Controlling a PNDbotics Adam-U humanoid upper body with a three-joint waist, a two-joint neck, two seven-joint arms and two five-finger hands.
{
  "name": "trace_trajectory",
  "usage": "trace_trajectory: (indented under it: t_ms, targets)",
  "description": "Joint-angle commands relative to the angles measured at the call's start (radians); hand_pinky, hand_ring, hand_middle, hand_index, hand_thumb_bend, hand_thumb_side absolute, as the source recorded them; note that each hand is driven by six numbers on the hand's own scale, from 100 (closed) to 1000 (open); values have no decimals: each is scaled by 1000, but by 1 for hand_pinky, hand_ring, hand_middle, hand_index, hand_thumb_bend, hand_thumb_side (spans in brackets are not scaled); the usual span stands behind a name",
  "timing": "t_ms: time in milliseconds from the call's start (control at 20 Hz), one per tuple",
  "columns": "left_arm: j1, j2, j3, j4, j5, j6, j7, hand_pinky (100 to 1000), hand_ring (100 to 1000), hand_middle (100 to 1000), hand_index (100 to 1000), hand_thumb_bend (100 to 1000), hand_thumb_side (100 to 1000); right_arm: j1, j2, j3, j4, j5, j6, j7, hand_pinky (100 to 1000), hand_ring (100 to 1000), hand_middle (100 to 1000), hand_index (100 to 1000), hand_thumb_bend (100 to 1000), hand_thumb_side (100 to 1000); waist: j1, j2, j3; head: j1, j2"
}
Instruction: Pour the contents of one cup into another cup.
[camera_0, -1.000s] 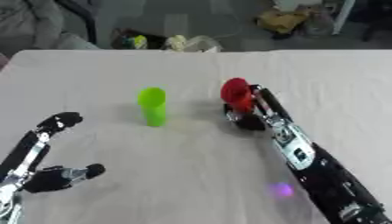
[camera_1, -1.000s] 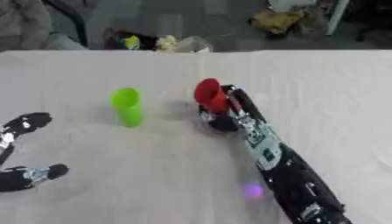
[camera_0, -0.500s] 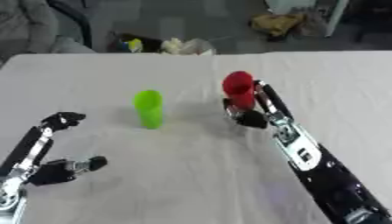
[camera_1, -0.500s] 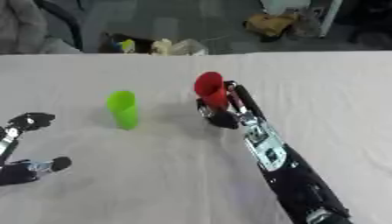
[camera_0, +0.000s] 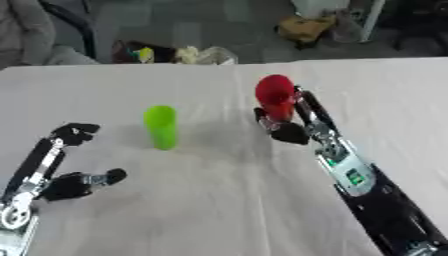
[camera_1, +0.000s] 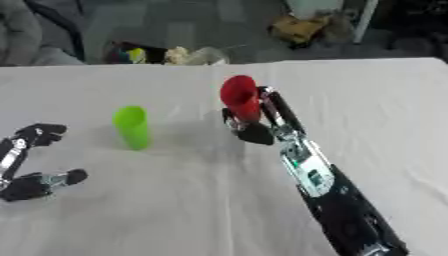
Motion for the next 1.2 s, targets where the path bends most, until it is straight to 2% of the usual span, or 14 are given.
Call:
trace_trajectory:
  t_ms: [50, 150, 500, 1200]
  targets:
    - [-34, 17, -3, 30, 3, 1, 20, 803, 772, 780, 847, 951, 586, -7, -28, 3, -52, -22, 3, 9, 980, 863, 451, 639, 100, 315, 0, -20, -7, 6, 3]
    - [-48, 15, -6, 57, -2, 0, 29, 795, 769, 788, 850, 972, 567, -3, -30, 5, -66, -28, 5, 11, 980, 863, 451, 639, 100, 315, -1, -21, -14, 7, 3]
    - [-108, -2, -19, 160, -13, -7, 85, 751, 748, 766, 847, 951, 538, 0, -34, 9, -99, -45, 12, 14, 980, 863, 451, 638, 100, 313, -5, -23, -38, 12, 4]
    - [-229, -17, -38, 320, -35, -73, 158, 735, 741, 784, 849, 919, 510, 1, -33, 16, -134, -63, 16, 19, 981, 863, 449, 636, 100, 312, -11, -21, -82, 23, 1]
